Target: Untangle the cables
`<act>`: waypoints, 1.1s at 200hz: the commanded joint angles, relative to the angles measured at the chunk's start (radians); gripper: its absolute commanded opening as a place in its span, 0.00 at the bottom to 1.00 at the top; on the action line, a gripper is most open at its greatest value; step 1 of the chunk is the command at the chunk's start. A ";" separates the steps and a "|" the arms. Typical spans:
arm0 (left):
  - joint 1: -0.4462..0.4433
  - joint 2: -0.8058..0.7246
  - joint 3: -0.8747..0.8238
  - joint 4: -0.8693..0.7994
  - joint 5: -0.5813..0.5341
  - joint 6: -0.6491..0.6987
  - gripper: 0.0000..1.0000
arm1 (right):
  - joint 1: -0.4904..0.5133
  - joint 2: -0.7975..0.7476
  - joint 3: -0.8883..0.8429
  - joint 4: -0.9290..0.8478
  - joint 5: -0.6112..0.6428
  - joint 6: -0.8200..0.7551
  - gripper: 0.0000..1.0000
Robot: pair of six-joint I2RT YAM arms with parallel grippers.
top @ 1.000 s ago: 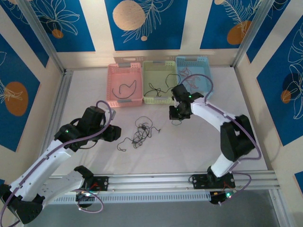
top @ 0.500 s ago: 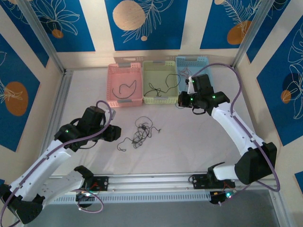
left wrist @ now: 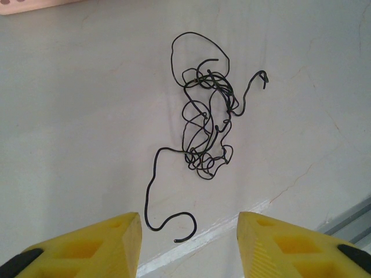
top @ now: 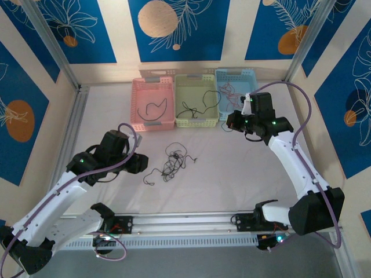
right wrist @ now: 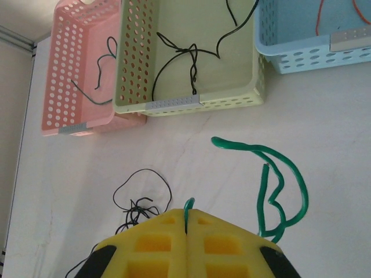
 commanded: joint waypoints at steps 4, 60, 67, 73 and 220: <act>0.016 -0.014 -0.008 -0.006 0.010 0.013 0.48 | -0.018 -0.028 -0.017 0.015 -0.045 0.019 0.00; 0.017 -0.014 -0.009 -0.005 0.008 0.012 0.48 | -0.027 -0.029 -0.032 0.034 -0.073 0.034 0.00; 0.017 -0.016 -0.010 -0.004 0.008 0.012 0.48 | -0.027 -0.026 -0.035 0.041 -0.079 0.039 0.00; 0.016 -0.018 -0.010 -0.004 0.008 0.012 0.48 | -0.028 -0.023 -0.037 0.047 -0.085 0.044 0.00; 0.022 -0.022 -0.014 -0.001 0.007 0.014 0.48 | 0.051 0.509 0.353 0.212 -0.099 0.140 0.00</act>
